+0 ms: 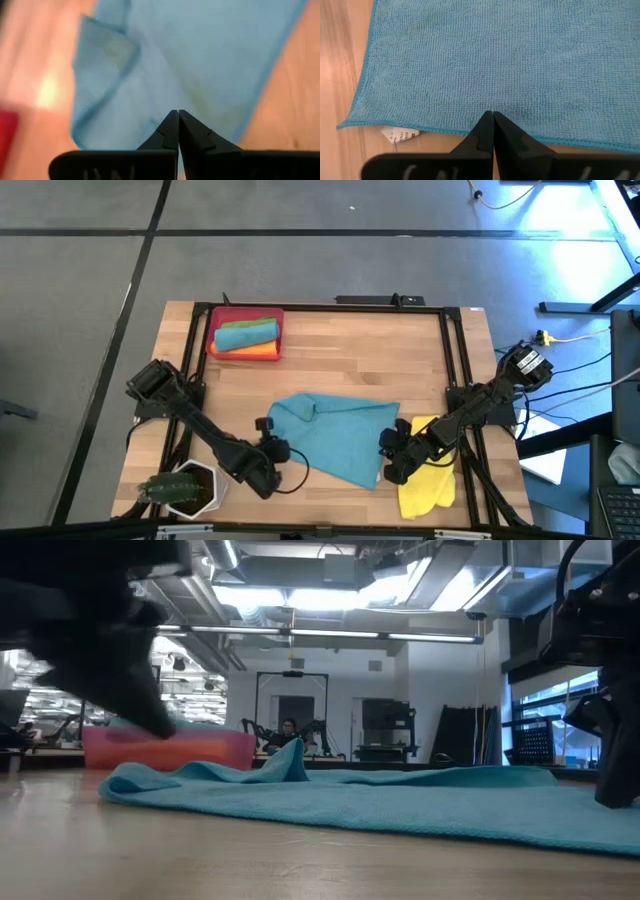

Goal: Roll microfiber towels into tight, uniform cylinder then place into a basket
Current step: Fold the blue microfiber towel

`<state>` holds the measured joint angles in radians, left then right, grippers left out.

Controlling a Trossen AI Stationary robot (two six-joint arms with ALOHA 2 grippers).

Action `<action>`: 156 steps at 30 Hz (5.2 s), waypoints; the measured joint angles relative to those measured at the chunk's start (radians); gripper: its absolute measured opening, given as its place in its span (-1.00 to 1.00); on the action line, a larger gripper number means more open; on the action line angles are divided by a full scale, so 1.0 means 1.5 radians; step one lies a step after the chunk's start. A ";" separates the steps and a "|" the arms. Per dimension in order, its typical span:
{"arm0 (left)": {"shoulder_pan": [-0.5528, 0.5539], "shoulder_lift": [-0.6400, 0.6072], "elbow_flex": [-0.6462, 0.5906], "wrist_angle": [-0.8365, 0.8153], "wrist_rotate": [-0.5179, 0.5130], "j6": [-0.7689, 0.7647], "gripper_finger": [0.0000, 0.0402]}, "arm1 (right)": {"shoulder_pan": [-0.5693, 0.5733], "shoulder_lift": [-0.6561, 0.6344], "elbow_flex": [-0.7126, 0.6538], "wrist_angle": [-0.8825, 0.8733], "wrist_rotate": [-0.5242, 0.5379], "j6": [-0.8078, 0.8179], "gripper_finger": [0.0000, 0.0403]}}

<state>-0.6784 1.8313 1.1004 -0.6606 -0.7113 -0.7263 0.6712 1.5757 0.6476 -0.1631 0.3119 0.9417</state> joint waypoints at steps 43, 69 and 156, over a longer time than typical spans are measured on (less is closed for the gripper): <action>0.330 -0.040 0.000 -0.109 -0.124 0.049 -1.00 | -0.010 0.000 0.000 -0.020 -0.014 0.000 -0.93; 0.026 0.014 0.001 0.051 0.079 -0.085 -1.00 | -0.009 -0.001 0.001 -0.033 -0.023 0.017 -0.93; 0.096 0.130 0.106 -0.273 0.154 -0.127 -1.00 | -0.089 -0.003 0.071 -0.320 -0.140 0.007 -0.97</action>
<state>-0.5351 2.0264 1.2591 -1.0696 -0.4798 -0.9170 0.5381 1.5715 0.7536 -0.6425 0.1015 0.9519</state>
